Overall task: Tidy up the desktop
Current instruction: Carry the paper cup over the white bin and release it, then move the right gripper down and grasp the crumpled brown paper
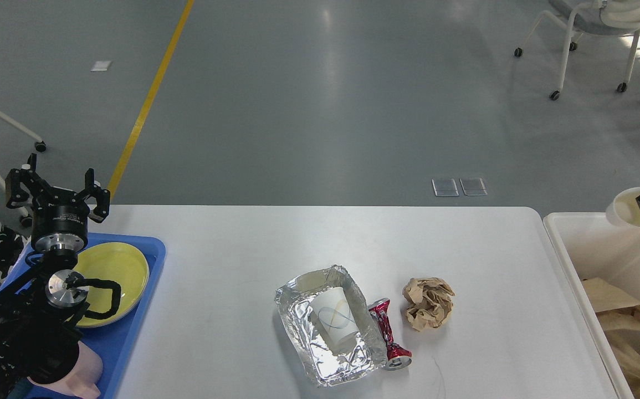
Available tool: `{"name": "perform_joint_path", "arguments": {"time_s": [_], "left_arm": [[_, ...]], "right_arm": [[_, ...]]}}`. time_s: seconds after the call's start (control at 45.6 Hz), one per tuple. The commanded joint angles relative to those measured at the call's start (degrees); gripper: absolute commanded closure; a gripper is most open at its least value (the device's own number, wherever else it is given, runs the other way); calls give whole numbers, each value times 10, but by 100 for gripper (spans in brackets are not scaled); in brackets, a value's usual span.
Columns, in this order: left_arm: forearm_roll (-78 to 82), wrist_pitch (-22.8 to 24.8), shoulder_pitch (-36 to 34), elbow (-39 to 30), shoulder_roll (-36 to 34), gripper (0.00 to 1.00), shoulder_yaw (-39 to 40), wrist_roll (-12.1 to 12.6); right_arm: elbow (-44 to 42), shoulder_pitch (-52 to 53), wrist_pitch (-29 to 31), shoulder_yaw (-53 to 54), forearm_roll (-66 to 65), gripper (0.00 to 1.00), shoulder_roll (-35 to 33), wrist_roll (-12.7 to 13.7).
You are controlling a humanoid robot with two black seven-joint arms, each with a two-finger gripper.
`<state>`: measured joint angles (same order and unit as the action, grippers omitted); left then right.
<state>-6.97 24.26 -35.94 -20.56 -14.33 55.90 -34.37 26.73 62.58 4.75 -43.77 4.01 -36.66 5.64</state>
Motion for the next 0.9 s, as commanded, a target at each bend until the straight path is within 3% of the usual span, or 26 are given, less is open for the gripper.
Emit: {"name": "perform_joint_path", "arguments": {"time_s": [0.0, 0.044, 0.066, 0.088, 0.483, 0.746, 0.878], "left_arm": [[-1, 0, 0, 0, 0, 3, 0, -1], [0, 0, 0, 0, 0, 3, 0, -1], [0, 0, 0, 0, 0, 3, 0, 0], [-1, 0, 0, 0, 0, 3, 0, -1], [0, 0, 0, 0, 0, 3, 0, -1], [-1, 0, 0, 0, 0, 3, 0, 0], [0, 0, 0, 0, 0, 3, 0, 0]], "right_arm": [[-40, -55, -12, 0, 1, 67, 23, 0], [-49, -65, -17, 0, 0, 21, 25, -1], [-54, -69, -19, 0, 1, 4, 26, -1], [-56, -69, -20, 0, 1, 0, 27, -1], [-50, -68, -12, 1, 4, 0, 33, 0], [43, 112, -5, -46, 5, 0, 72, 2], [113, 213, 33, -98, 5, 0, 105, 2]]}}
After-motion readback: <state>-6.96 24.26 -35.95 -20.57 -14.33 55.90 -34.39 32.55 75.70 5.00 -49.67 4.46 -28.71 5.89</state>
